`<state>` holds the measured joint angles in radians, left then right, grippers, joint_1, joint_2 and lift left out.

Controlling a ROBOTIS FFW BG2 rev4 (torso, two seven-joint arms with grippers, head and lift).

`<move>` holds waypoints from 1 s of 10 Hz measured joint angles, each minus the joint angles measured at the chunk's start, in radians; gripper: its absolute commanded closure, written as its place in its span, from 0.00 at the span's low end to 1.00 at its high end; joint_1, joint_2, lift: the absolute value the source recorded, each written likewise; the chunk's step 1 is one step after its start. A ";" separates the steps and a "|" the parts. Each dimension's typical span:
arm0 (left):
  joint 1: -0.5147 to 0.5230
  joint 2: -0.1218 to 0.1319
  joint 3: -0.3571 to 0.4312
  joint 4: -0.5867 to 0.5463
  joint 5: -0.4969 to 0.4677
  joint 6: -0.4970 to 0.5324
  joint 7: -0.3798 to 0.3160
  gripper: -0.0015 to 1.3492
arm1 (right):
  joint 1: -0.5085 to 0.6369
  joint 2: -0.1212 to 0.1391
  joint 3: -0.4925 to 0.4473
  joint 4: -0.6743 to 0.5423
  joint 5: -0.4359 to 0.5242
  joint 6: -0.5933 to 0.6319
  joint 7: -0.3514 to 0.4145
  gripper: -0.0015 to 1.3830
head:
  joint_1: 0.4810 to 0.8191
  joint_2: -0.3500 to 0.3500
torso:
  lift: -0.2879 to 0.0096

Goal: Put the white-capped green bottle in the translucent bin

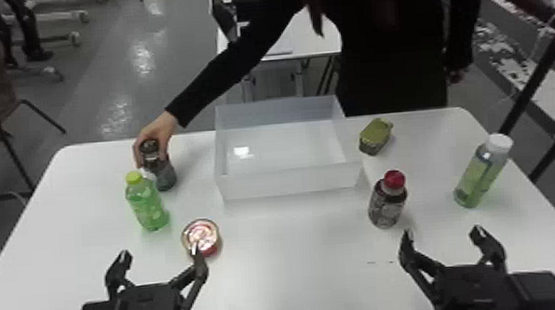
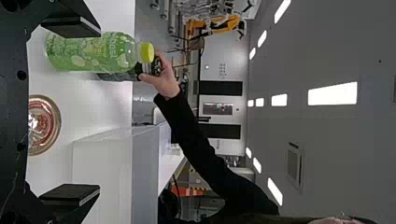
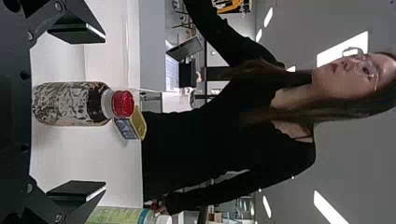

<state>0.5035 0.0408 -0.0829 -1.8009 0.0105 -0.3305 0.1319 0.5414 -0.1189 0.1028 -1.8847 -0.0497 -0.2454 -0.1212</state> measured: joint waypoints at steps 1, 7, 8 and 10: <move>0.000 -0.001 0.000 0.000 -0.001 -0.001 0.000 0.09 | -0.001 -0.002 0.000 0.001 -0.004 0.000 0.000 0.13 | 0.63 0.51 | 0.70; 0.003 -0.003 0.000 0.000 0.003 -0.001 0.000 0.09 | -0.003 -0.007 0.000 0.005 -0.014 0.000 0.000 0.13 | 0.63 0.50 | 0.70; 0.003 -0.003 0.000 0.000 0.003 0.000 0.000 0.09 | -0.002 -0.007 0.001 0.006 -0.015 0.000 0.000 0.13 | 0.63 0.50 | 0.70; 0.003 -0.004 0.000 0.000 0.003 0.001 0.000 0.09 | -0.003 -0.007 0.002 0.006 -0.016 0.000 0.001 0.13 | 0.63 0.50 | 0.70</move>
<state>0.5062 0.0373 -0.0828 -1.8009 0.0138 -0.3300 0.1319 0.5387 -0.1258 0.1043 -1.8785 -0.0660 -0.2454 -0.1205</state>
